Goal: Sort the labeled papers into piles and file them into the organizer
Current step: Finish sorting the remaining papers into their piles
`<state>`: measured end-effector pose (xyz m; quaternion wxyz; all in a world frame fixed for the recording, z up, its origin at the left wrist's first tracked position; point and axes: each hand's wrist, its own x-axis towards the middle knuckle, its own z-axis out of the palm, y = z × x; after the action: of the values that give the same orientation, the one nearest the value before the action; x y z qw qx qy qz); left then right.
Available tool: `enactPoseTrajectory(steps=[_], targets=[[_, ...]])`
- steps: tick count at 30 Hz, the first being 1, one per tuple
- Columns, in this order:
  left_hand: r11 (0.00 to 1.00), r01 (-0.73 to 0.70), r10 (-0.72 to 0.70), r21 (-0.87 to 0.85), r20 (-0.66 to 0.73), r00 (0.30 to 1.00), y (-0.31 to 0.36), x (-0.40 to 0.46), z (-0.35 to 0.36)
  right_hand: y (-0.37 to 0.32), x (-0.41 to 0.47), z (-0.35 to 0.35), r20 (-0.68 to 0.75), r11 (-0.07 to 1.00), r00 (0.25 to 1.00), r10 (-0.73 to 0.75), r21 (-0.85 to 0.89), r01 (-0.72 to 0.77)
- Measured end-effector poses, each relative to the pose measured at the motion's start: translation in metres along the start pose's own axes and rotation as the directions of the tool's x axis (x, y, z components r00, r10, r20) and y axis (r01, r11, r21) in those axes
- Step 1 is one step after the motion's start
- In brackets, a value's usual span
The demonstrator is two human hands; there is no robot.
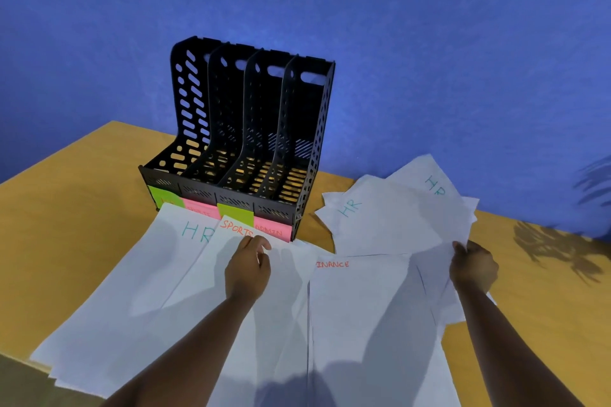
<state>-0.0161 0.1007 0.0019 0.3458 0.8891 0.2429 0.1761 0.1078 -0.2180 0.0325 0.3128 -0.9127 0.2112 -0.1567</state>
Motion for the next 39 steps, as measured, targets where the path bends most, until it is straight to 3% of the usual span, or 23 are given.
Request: enactPoseTrajectory(steps=[6,12,15,18,22,30,35,39], targets=[[0.998,-0.053,0.053,-0.026,0.014,0.998,0.010,0.002,0.007,-0.012,0.013,-0.027,-0.365,0.964,0.902,-0.232,0.037,0.263],[0.987,-0.063,0.075,-0.149,0.073,0.995,0.015,0.006,0.017,-0.044,0.025,-0.072,-0.587,0.901,0.773,-0.240,0.161,0.403],[0.966,-0.002,0.055,-0.260,0.194,0.980,0.023,0.005,0.021,-0.056,0.025,-0.092,-0.596,0.904,0.781,-0.184,0.209,0.372],[0.912,0.157,0.003,-0.379,0.390,0.921,0.039,0.003,0.022,-0.056,0.027,-0.102,-0.582,0.908,0.804,-0.123,0.261,0.328],[0.816,0.397,-0.048,-0.420,0.636,0.770,0.059,0.001,0.022,-0.056,0.024,-0.116,-0.606,0.889,0.794,-0.041,0.341,0.306],[0.831,0.482,0.002,-0.277,0.869,0.495,0.077,-0.013,0.035,-0.044,0.027,-0.140,-0.663,0.874,0.749,-0.022,0.351,0.336],[0.813,0.499,0.012,-0.298,0.867,0.498,0.084,-0.016,0.038,-0.043,0.034,-0.163,-0.737,0.845,0.675,-0.002,0.360,0.395],[0.801,0.503,0.012,-0.324,0.850,0.527,0.089,-0.016,0.038,-0.046,0.039,-0.181,-0.710,0.844,0.701,0.066,0.415,0.341]])
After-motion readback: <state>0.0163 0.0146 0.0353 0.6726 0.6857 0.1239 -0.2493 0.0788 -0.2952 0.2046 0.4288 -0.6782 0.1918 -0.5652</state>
